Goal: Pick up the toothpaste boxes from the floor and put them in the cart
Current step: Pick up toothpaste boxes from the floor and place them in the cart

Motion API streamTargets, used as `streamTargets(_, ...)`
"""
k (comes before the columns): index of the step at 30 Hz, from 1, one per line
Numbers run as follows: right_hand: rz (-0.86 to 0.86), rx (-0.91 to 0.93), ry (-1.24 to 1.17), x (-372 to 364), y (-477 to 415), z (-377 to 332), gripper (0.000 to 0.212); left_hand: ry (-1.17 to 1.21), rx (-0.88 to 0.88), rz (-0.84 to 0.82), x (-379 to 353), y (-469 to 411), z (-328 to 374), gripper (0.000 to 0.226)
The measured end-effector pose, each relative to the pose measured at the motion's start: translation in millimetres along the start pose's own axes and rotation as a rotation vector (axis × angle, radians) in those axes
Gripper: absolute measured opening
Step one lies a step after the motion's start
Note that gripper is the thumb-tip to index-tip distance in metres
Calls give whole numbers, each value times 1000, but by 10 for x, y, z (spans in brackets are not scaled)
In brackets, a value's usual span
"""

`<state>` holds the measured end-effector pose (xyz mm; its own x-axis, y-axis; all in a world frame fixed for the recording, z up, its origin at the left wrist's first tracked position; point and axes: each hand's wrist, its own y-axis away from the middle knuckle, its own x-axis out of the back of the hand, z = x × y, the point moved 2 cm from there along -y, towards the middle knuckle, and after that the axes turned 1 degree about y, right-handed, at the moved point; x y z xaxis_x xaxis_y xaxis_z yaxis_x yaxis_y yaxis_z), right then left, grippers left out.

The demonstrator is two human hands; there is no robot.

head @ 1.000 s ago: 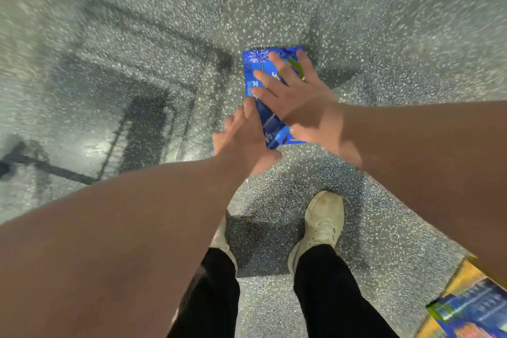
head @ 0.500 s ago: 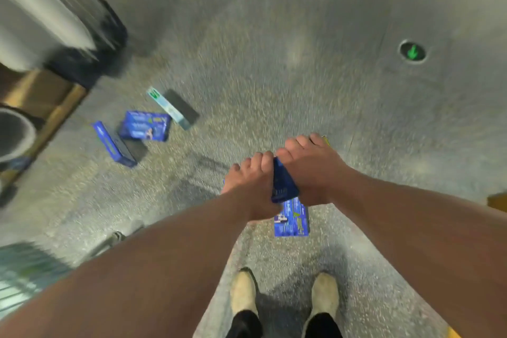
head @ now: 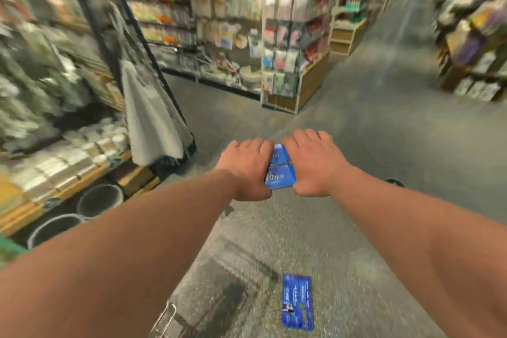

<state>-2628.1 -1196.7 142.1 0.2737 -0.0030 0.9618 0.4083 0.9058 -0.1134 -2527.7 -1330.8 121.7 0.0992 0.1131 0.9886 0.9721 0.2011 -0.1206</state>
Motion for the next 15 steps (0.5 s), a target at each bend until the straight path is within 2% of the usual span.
streamTargets(4,114,60,-10,802,269,-339,66,-89,59,101,825,662,-57,80)
streamTargets(7,167,117,-19,1256,430,-740,69,-148,132,116,1262,1261,-135,80)
streamTargets(12,256,261,-13,1846,562,-1716,72,-214,312,117,1713,2457,-449,87)
streamTargets(15,294,341,-26,2085,624,-2410,73,-273,390,123,1854,3184,-725,84)
